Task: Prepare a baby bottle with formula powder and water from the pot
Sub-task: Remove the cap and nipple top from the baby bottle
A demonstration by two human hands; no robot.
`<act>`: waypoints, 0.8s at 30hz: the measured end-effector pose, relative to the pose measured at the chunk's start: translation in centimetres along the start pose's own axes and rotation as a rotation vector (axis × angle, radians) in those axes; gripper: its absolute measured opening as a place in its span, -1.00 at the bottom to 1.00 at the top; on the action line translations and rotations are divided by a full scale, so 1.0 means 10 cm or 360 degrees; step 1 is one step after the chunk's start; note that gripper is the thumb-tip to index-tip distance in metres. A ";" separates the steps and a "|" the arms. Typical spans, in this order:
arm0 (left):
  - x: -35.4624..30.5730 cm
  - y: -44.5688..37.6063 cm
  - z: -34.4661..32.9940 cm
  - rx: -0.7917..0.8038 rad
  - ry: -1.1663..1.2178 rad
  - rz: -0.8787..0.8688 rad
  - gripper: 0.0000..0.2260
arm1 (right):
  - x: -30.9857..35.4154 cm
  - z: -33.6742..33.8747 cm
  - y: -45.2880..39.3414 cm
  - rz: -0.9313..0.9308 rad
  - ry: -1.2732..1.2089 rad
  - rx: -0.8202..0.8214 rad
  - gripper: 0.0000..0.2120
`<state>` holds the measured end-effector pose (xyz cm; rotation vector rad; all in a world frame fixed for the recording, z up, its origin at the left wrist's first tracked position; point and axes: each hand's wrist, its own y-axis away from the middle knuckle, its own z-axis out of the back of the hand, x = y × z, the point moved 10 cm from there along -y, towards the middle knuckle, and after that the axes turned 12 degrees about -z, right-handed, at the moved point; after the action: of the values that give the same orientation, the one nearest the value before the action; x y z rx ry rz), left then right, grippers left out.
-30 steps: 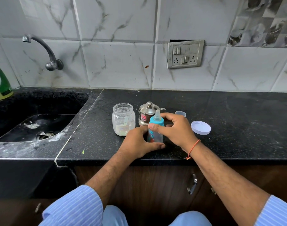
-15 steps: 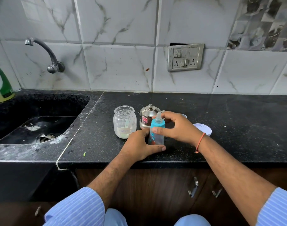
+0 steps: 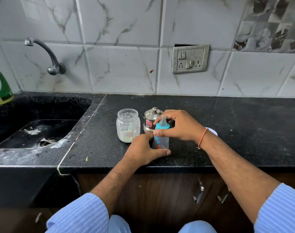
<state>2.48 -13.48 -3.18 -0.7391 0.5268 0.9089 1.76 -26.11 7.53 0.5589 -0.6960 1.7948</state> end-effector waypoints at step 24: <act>0.03 0.01 -0.02 0.0016 0.0053 0.0045 -0.22 | 0.16 0.16 0.01 -0.0119 0.0295 0.0201 -0.33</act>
<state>2.52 -13.49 -3.55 -0.7405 0.5720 0.9208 1.27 -26.21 9.75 0.4876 -0.4322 1.8021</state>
